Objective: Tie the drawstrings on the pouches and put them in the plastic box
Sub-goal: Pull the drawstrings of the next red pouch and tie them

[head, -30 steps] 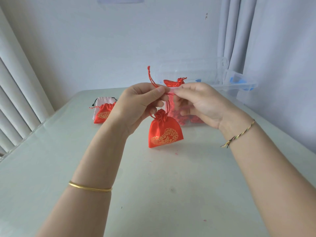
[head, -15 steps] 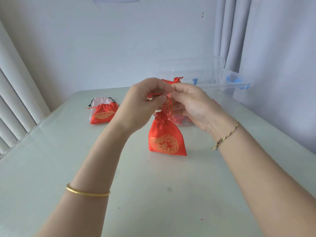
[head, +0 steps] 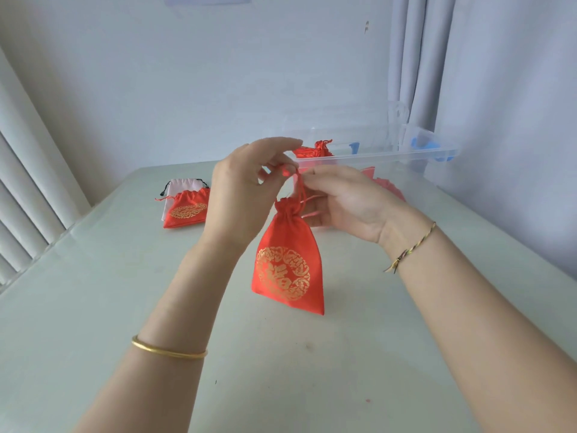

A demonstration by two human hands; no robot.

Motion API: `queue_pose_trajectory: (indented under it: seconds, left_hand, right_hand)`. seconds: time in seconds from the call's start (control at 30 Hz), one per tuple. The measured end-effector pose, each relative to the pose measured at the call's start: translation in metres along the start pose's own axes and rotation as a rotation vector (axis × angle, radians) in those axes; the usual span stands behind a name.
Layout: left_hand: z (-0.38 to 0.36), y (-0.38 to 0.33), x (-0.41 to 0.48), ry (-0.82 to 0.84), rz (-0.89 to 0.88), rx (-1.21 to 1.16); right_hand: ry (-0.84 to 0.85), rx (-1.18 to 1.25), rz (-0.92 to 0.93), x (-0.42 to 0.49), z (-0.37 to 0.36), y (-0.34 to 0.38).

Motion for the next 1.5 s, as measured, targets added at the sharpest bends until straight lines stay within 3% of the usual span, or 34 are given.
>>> queue_pose_trajectory:
  seconds: [0.2,0.4,0.47,0.57,0.67,0.77,0.93,1.1,1.27,1.4,1.5]
  left_hand:
    - [0.001,0.014,0.003,0.0,0.278,-0.233]
    - [0.004,0.026,0.001,0.081,0.451,-0.246]
    - [0.004,0.03,0.0,0.093,0.514,-0.208]
    - [0.002,0.036,-0.002,0.079,0.637,-0.221]
    - [-0.001,0.038,-0.003,0.026,0.761,-0.464]
    - [0.002,0.041,0.0,-0.063,0.846,-0.84]
    - [0.005,0.043,0.001,-0.17,0.851,-0.953]
    - [0.006,0.031,0.002,0.133,0.758,-0.665]
    - [-0.003,0.015,-0.002,0.424,0.586,-0.322]
    - [-0.01,0.006,-0.004,0.486,0.529,-0.277]
    - [-0.012,0.006,-0.004,0.452,0.527,-0.301]
  right_hand:
    - [-0.225,-0.102,0.092,-0.003,0.015,0.007]
    - [-0.432,-0.096,0.109,-0.001,0.027,0.006]
    - [-0.432,0.069,0.082,0.002,0.028,0.003]
    - [-0.247,0.572,0.013,0.004,0.021,-0.003]
    - [-0.137,0.869,-0.032,0.008,0.017,-0.012]
    - [-0.242,0.763,-0.07,0.011,0.021,-0.018]
    - [-0.33,0.563,-0.129,0.014,0.018,-0.028]
    - [-0.386,0.517,-0.047,0.008,0.023,-0.014]
    - [-0.309,0.366,0.127,0.002,0.014,0.008]
    - [-0.286,0.278,0.202,-0.001,0.005,0.014]
    - [-0.296,0.162,0.13,0.0,0.007,0.011]
Point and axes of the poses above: each hand's wrist, its own x-axis towards the middle knuckle, its own z-axis out of the back of the hand, y = z × x, the point moved 2 cm from there along x, towards the middle knuckle, and after that the axes turned 3 degrees about -y, right-handed, at the moved point
